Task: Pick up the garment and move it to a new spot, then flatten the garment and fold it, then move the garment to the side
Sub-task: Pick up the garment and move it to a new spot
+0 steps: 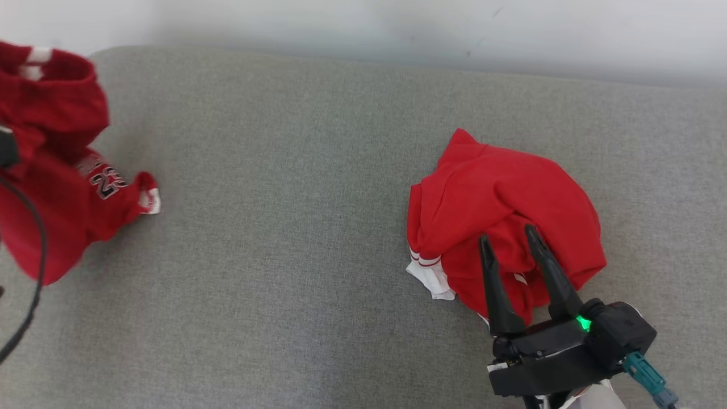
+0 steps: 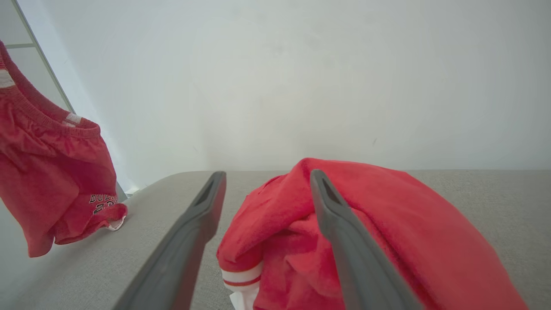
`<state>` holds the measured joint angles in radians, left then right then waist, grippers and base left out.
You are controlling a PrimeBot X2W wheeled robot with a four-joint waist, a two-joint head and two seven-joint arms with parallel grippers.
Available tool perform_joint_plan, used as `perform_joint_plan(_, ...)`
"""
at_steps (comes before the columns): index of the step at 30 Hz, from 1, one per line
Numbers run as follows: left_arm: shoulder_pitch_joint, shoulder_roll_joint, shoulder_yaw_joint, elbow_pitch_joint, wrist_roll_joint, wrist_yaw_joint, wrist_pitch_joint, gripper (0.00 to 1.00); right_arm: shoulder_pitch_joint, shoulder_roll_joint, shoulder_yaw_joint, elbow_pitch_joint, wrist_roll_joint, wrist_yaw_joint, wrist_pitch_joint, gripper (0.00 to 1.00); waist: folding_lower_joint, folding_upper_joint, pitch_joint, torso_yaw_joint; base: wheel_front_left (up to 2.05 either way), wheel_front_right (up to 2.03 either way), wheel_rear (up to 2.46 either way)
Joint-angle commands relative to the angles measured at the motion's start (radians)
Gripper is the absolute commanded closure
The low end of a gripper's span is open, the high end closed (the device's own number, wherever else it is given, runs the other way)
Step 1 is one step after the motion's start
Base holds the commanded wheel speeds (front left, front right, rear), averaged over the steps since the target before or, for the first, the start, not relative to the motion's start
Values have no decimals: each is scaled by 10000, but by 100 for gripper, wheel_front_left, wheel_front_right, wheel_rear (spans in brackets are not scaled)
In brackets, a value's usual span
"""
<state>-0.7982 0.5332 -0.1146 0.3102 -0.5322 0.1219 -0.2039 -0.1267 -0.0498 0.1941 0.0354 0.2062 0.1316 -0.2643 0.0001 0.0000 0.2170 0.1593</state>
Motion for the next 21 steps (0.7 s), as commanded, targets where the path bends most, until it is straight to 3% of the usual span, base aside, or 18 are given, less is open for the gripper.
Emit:
perform_joint_plan(1,143,118,117,276,64,-40,-133,100,-93,-10,85,-75,-94,-18,-24,0,-1,0,217,-18,0,0,0)
perform_joint_plan(8,335,-5,422,1893,-302,-321,-429,100,-218,-9,251,-274,-277,-18,-24,0,-1,0,616,-193,0,0,0)
perform_joint_plan(21,778,-1016,460,5868,-985,-1049,-524,100,-459,-10,498,-365,-435,-18,-23,0,-1,0,958,-545,0,0,0)
